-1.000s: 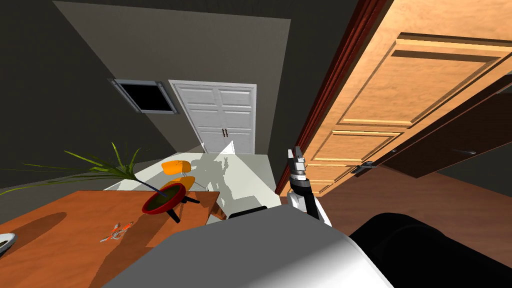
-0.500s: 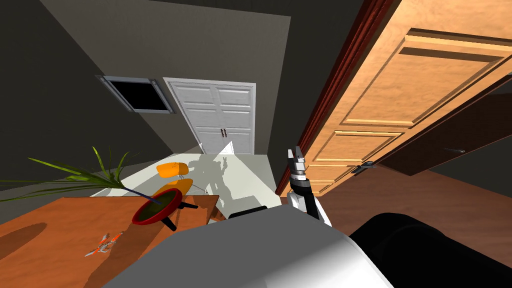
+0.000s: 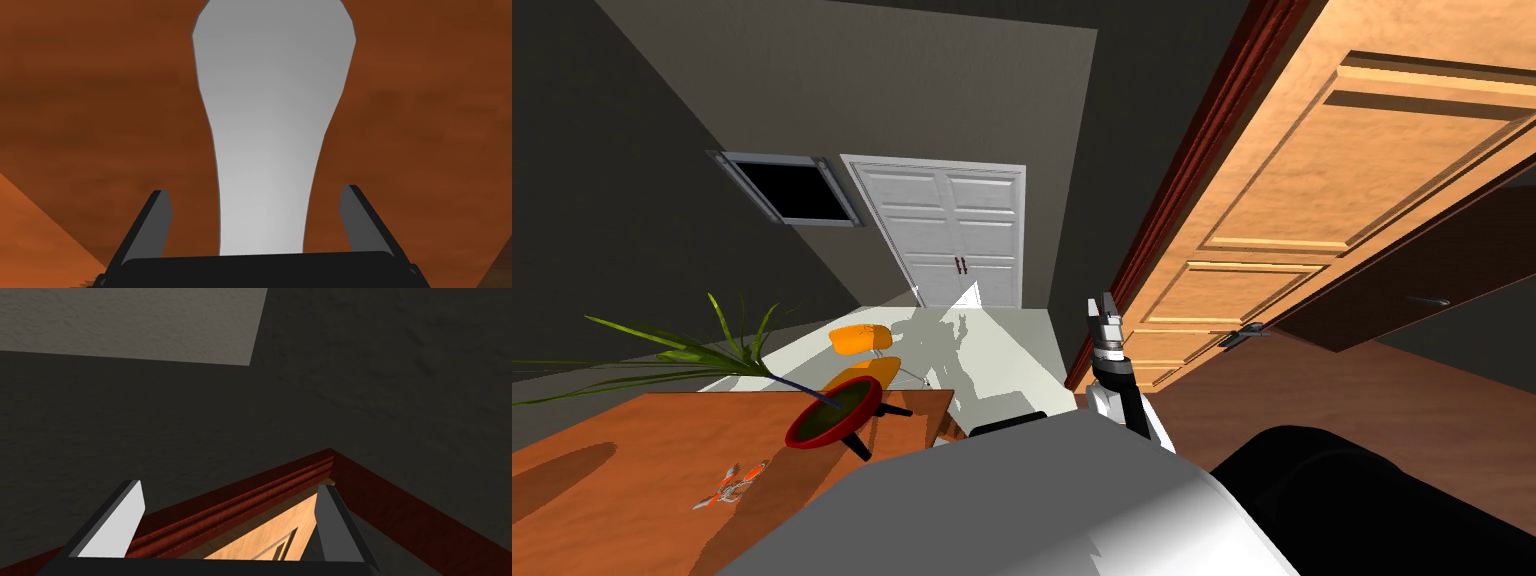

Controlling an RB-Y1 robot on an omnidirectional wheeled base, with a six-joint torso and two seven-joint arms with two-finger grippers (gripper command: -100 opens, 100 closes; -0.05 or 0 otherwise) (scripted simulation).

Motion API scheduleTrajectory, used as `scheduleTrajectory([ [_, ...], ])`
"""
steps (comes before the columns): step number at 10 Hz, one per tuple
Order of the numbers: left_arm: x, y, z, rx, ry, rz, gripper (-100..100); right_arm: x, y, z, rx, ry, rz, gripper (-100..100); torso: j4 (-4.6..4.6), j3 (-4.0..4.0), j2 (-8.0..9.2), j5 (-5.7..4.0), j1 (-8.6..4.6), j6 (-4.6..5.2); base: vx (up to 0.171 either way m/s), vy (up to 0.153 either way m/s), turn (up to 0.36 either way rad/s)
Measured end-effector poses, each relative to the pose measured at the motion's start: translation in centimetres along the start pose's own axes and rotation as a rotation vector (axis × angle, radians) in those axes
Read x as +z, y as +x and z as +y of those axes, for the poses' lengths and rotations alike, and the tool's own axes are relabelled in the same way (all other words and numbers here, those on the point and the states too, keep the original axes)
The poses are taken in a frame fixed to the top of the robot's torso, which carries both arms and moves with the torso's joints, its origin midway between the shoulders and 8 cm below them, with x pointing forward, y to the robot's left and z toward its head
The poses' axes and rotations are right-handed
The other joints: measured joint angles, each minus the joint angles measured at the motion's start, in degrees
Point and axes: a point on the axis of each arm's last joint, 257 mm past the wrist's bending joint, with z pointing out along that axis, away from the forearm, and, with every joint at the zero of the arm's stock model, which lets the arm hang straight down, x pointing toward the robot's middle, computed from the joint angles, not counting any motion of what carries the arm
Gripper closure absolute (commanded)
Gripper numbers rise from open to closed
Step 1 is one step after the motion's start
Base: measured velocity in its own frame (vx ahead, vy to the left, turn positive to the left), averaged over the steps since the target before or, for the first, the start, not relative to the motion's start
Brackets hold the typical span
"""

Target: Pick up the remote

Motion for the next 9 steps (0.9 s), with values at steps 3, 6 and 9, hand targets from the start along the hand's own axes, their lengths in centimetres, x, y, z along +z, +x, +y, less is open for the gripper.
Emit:
scheduleTrajectory([
  [3, 0.0, 0.0, 0.1, 0.0, -0.003, 0.0, 100, 0.0, 0.0, 0.0, 0.0, 0.0, 0.0, 0, 0.01, 0.01, 0.01, 0.0, 0.04, 0.0, 0.0, 0.0, 0.0],
  [6, 0.0, 0.0, 0.1, 0.0, -0.003, 0.0, 100, 0.0, 0.0, 0.0, 0.0, 0.0, 0.0, 0, 0.01, 0.01, 0.01, -0.01, 0.04, 0.01, -0.001, -0.012, -0.004],
  [9, -1.2, 0.0, -1.0, -0.004, 0.002, 0.001, 0, 0.0, 0.0, 0.0, 0.0, 0.0, 0.0, 0, 0.0, 0.0, -0.01, -0.07, -0.14, 0.0, 0.002, -0.032, -0.004],
])
